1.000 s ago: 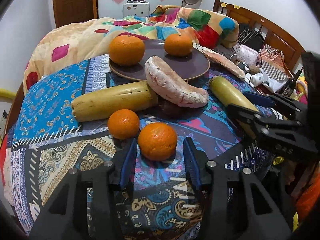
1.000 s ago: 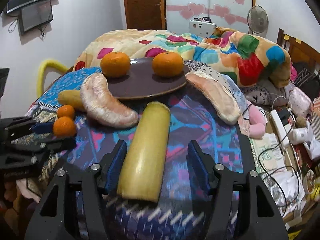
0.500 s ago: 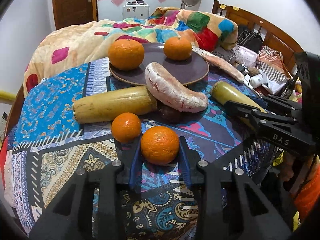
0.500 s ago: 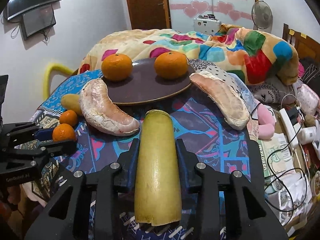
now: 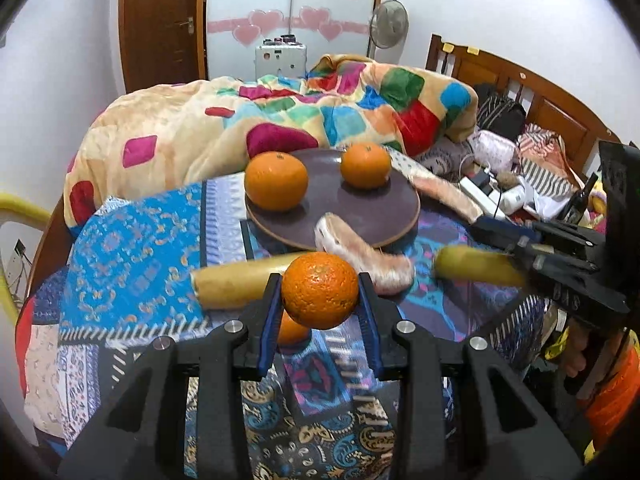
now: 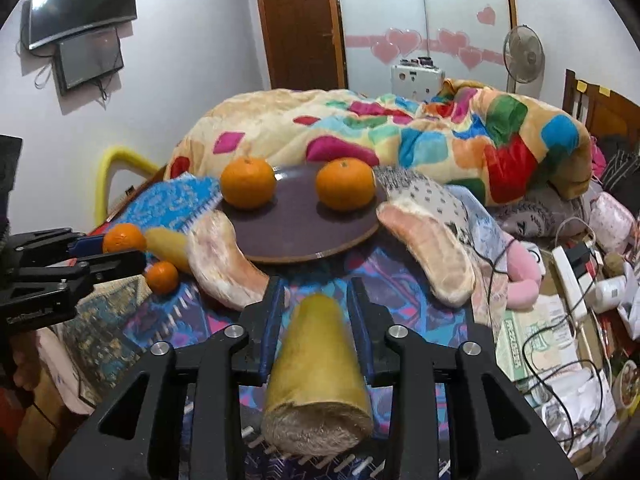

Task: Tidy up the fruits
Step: 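Lift the yellow fruit and small orange and set both on the dark plate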

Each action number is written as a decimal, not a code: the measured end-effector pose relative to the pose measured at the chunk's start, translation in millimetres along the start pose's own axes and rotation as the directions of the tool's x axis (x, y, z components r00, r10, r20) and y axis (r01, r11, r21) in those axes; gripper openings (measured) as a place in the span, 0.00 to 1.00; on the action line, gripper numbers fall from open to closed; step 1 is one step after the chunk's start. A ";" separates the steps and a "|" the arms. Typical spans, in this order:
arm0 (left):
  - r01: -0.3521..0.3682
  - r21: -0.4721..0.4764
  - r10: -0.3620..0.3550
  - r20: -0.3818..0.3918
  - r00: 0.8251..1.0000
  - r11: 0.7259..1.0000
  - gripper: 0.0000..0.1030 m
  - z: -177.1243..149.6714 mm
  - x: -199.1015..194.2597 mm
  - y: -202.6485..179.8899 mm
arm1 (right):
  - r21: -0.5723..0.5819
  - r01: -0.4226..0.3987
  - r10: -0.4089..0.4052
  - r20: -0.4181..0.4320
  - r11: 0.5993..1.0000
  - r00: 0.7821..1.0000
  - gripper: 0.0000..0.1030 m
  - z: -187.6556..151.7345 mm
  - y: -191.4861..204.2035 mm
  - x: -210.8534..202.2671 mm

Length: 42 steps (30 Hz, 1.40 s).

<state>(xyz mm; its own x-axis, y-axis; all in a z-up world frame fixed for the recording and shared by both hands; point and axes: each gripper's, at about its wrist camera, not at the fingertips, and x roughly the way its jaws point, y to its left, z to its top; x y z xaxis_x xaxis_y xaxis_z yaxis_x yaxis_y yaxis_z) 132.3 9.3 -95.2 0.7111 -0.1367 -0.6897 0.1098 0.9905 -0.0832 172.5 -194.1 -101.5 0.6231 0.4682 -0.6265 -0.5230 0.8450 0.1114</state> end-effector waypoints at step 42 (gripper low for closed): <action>-0.039 -0.004 0.039 0.026 0.999 0.999 0.35 23.5 18.6 17.6 | -0.055 -0.017 0.019 0.034 0.998 0.999 0.32 25.5 6.3 -6.4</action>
<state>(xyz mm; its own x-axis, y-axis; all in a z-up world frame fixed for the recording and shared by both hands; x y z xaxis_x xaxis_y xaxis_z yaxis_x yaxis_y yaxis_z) 163.8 23.8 -92.6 0.7323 -0.0984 -0.6738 0.0791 0.9951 -0.0594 180.1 -185.2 -77.2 0.6325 0.4931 -0.5973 -0.5651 0.8212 0.0796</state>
